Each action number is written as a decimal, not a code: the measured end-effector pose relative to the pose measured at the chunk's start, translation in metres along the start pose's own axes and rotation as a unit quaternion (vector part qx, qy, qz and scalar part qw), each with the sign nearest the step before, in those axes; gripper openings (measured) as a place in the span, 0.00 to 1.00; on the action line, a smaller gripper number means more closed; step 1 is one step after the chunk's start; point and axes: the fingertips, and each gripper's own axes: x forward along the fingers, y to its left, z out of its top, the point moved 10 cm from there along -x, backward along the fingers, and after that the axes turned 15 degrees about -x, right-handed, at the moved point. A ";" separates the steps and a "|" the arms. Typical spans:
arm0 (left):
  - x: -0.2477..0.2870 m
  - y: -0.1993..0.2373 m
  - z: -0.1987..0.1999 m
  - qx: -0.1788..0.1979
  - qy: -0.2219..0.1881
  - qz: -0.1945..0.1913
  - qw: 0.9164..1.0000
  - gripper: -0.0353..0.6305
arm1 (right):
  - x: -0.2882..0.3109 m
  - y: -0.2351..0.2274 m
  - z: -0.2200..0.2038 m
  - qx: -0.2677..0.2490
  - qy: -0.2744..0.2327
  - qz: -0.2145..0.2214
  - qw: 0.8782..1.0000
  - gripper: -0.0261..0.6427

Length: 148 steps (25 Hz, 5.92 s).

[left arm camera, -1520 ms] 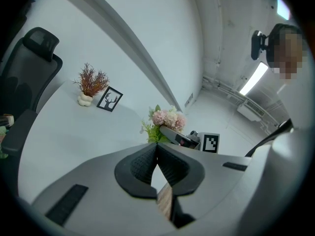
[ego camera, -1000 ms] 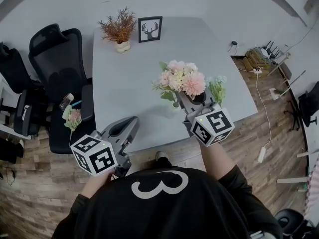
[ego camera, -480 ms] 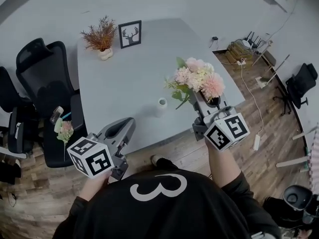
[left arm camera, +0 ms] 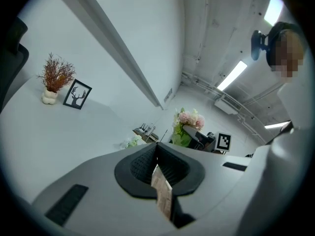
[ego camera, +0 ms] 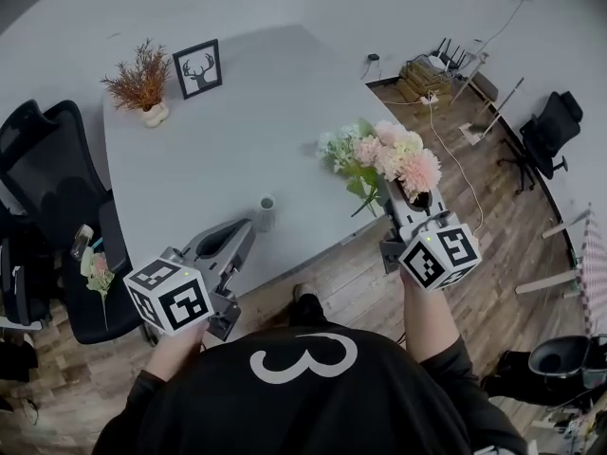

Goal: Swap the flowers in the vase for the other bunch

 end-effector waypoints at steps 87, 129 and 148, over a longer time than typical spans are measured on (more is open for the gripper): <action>0.077 -0.026 0.002 -0.007 -0.048 0.104 0.993 0.07 | 0.070 -0.032 -0.034 0.061 -0.134 0.300 0.943 0.05; 0.078 -0.038 -0.027 0.023 0.007 0.048 0.999 0.07 | 0.024 -0.015 -0.059 0.082 0.042 0.311 0.946 0.05; 0.147 0.010 0.004 -0.016 0.020 0.080 0.996 0.07 | 0.098 -0.106 -0.136 0.119 0.115 0.218 0.962 0.07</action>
